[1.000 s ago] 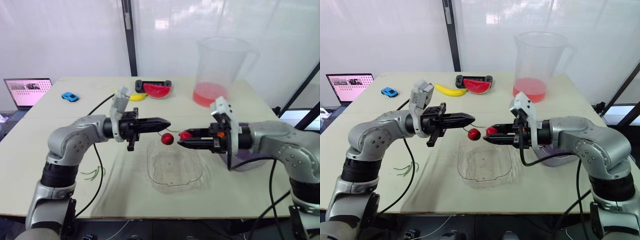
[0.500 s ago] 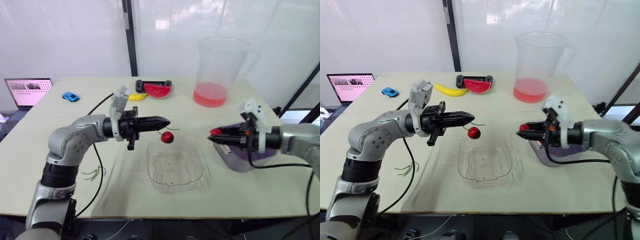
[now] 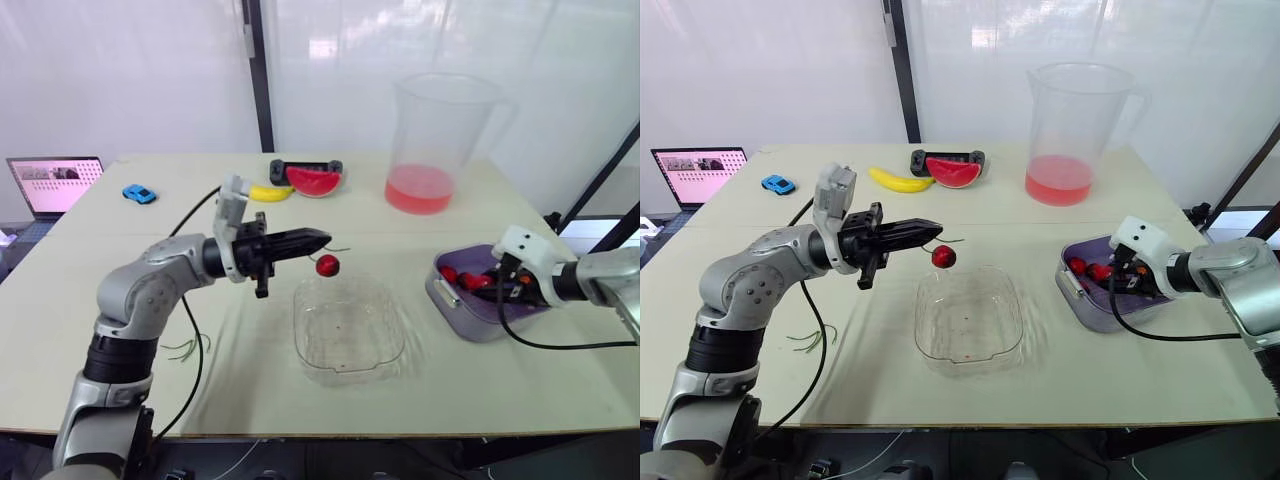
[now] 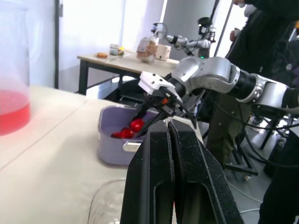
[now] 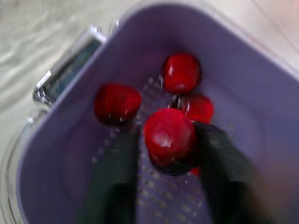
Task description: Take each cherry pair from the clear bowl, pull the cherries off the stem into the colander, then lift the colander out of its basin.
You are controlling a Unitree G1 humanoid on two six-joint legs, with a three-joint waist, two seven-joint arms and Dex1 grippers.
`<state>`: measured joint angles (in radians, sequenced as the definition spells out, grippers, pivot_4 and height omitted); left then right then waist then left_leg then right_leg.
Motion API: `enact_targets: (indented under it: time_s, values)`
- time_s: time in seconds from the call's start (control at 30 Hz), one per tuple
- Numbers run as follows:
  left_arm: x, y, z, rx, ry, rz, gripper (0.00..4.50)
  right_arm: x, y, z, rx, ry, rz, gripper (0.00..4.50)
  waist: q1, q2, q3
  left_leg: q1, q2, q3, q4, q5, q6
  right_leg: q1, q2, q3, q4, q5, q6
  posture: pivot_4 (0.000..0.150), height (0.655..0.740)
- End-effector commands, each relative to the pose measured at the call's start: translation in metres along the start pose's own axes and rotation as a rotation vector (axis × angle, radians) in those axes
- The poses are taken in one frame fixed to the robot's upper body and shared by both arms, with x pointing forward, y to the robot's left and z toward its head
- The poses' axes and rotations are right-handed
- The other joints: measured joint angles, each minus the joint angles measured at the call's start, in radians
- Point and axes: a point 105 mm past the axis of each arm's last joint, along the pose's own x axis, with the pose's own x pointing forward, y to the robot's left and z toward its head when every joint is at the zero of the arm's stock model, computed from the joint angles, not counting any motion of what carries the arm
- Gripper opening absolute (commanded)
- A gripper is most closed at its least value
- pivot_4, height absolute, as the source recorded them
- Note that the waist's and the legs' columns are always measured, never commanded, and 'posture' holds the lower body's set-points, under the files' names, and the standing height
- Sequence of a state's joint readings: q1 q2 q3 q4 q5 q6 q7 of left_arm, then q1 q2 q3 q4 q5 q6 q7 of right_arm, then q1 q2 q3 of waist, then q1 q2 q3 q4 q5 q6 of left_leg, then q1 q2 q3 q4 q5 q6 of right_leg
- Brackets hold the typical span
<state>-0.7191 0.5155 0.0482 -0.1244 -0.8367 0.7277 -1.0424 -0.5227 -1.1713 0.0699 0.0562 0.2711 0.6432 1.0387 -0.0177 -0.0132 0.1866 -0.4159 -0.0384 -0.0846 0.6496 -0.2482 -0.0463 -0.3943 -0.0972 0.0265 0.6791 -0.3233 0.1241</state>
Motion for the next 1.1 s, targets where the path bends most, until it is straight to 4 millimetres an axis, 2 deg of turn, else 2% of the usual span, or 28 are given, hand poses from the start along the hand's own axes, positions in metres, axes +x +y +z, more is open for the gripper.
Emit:
enact_targets:
  time_s: [0.03, 0.07, 0.1, 0.23, 0.3, 0.4, 0.57, 0.67, 0.73, 0.93, 1.03, 1.1]
  values:
    - [0.000, -0.005, 0.016, 0.081, -0.030, -0.008, 0.00, -0.019, -0.015, 0.009, -0.026, -0.010, -0.059, 3.78, 0.000, 0.000, 0.000, 0.000, 0.000, 0.000, 0.000, 0.000, 0.000, 0.000, 0.000, 0.000, 0.000, 0.000, 0.000, 0.150, 0.7400]
    - [0.001, -0.005, 0.018, 0.082, -0.042, -0.013, 0.00, -0.022, -0.017, 0.011, -0.024, -0.017, -0.060, 4.25, 0.000, 0.000, 0.000, 0.000, 0.000, 0.000, 0.000, 0.000, 0.000, 0.000, 0.000, 0.000, 0.000, 0.000, 0.000, 0.150, 0.7400]
    - [0.003, -0.005, 0.023, 0.086, -0.058, -0.015, 0.00, -0.026, -0.017, 0.017, -0.025, -0.035, -0.055, 4.43, 0.000, 0.000, 0.000, 0.000, 0.000, 0.000, 0.000, 0.000, 0.000, 0.000, 0.000, 0.000, 0.000, 0.000, 0.000, 0.150, 0.7400]
    - [0.005, -0.004, 0.031, 0.089, -0.082, -0.019, 0.00, -0.036, -0.012, 0.039, -0.020, -0.117, -0.013, 4.43, -0.001, 0.000, 0.000, 0.000, 0.000, 0.000, 0.000, 0.000, 0.000, 0.000, 0.000, 0.000, 0.000, 0.000, 0.000, 0.150, 0.7400]
    - [0.010, -0.007, 0.032, 0.088, -0.082, -0.033, 0.00, -0.034, 0.005, 0.062, -0.042, -0.213, 0.067, 4.43, -0.003, 0.000, 0.000, 0.000, 0.000, 0.000, 0.000, 0.000, 0.000, 0.000, 0.000, 0.000, 0.000, 0.000, 0.000, 0.150, 0.7400]
    - [0.014, -0.009, 0.031, 0.086, -0.074, -0.050, 0.00, -0.033, 0.042, 0.110, -0.076, -0.421, 0.230, 4.43, -0.006, 0.000, 0.000, 0.000, 0.001, 0.000, 0.000, 0.000, 0.000, 0.000, 0.001, 0.000, 0.000, 0.000, 0.000, 0.150, 0.7400]
    - [0.017, -0.010, 0.036, 0.087, -0.106, -0.065, 0.00, -0.026, 0.080, 0.164, -0.124, -0.614, 0.348, 4.43, 0.000, 0.000, 0.000, 0.000, 0.001, -0.001, 0.001, 0.000, -0.001, 0.000, 0.000, 0.000, 0.000, 0.000, 0.000, 0.150, 0.7400]
    - [0.017, -0.009, 0.037, 0.090, -0.099, -0.064, 0.00, -0.021, 0.107, 0.184, -0.162, -0.677, 0.442, 4.43, 0.004, 0.000, 0.000, -0.001, 0.001, -0.002, 0.001, 0.001, -0.001, 0.000, 0.000, -0.001, 0.000, 0.000, 0.000, 0.150, 0.7400]
    - [0.017, -0.008, 0.037, 0.094, -0.096, -0.065, 0.00, -0.019, 0.118, 0.191, -0.166, -0.698, 0.475, 4.43, 0.003, 0.000, 0.000, -0.001, 0.000, -0.002, 0.001, 0.001, -0.001, 0.000, -0.001, -0.001, 0.000, 0.000, 0.000, 0.150, 0.7400]
    - [0.014, -0.008, 0.038, 0.103, -0.086, -0.055, 0.00, -0.018, 0.134, 0.198, -0.173, -0.721, 0.511, 4.43, 0.000, 0.000, 0.000, -0.001, 0.000, -0.002, 0.001, 0.000, -0.001, -0.001, 0.000, -0.001, 0.000, 0.000, 0.000, 0.150, 0.7400]
    - [0.013, -0.008, 0.037, 0.100, -0.081, -0.056, 0.00, -0.016, 0.137, 0.202, -0.168, -0.732, 0.511, 3.59, -0.002, 0.000, 0.000, -0.001, 0.000, -0.002, 0.001, 0.000, -0.001, -0.001, 0.000, -0.001, 0.000, 0.000, 0.000, 0.150, 0.7400]
    - [0.014, -0.009, 0.036, 0.098, -0.076, -0.060, 0.00, -0.015, 0.138, 0.204, -0.170, -0.738, 0.501, 2.60, -0.002, 0.000, 0.000, -0.001, 0.000, -0.002, 0.000, 0.000, -0.001, -0.001, 0.000, -0.001, 0.001, 0.000, 0.000, 0.150, 0.7400]
